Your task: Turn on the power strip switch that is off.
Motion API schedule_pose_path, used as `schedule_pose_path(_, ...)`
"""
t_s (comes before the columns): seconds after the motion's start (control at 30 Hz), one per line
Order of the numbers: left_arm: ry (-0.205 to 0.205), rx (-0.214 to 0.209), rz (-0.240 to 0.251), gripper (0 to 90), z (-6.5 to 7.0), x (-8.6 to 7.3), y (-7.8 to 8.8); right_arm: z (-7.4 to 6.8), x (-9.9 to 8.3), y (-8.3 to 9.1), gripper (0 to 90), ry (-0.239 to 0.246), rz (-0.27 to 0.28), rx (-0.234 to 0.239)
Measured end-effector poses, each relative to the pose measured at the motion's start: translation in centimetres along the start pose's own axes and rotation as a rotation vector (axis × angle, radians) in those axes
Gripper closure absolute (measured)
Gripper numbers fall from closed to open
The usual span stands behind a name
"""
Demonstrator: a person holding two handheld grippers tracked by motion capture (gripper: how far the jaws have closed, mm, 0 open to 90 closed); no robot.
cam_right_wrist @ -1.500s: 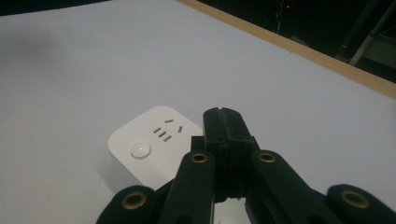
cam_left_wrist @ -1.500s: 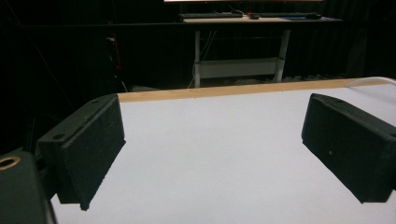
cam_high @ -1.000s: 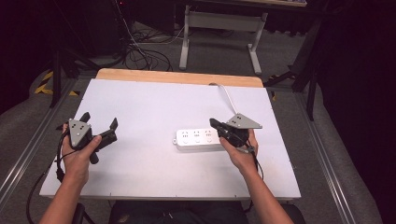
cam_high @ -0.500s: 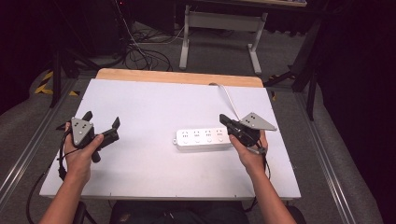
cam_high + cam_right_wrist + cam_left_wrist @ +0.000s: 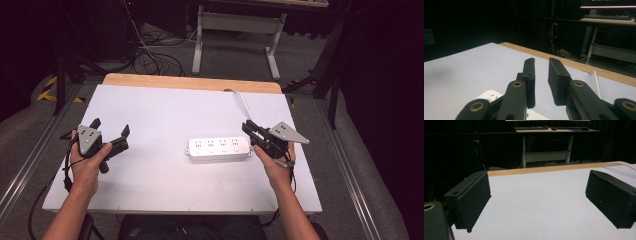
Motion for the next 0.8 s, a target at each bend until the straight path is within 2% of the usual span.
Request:
schedule_pose_path(0.2, 0.004, 0.0, 0.0, 6.5, 0.0, 0.0, 0.0, 0.4, 0.0, 0.4, 72.0, -0.003, 0.01, -0.011)
schedule_pose_path(0.33, 0.004, 0.002, 0.0, 6.5, -0.1, 0.0, 0.0, 0.4, 0.0, 0.5, 67.2, -0.006, 0.019, -0.014)
schedule_pose_path(0.37, 0.005, 0.001, -0.001, 6.5, 0.0, 0.0, 0.0, 0.4, 0.0, 0.5, 63.6, -0.01, 0.025, -0.013)
schedule_pose_path(0.53, 0.004, -0.004, -0.001, 6.5, 0.0, 0.0, -0.1, 0.5, 0.1, 0.8, 59.1, -0.007, 0.038, -0.02)
schedule_pose_path(0.73, 0.005, -0.006, 0.0, 6.5, 0.1, 0.0, -0.2, 0.9, 0.1, 1.2, 51.4, -0.005, 0.056, -0.046)
schedule_pose_path(0.8, 0.003, -0.01, 0.002, 6.5, 0.2, 0.0, -0.3, 1.1, 0.1, 1.3, 48.6, -0.019, 0.065, -0.057)
Point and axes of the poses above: each handheld gripper's, and its own axes: y roughly backward along the jaws, x roughly out of its top, z roughly to its right, the point moved 2 cm from there along -y, roughly forward along the jaws, and after that the axes turned 7 degrees about z, right-handed, at the moved point
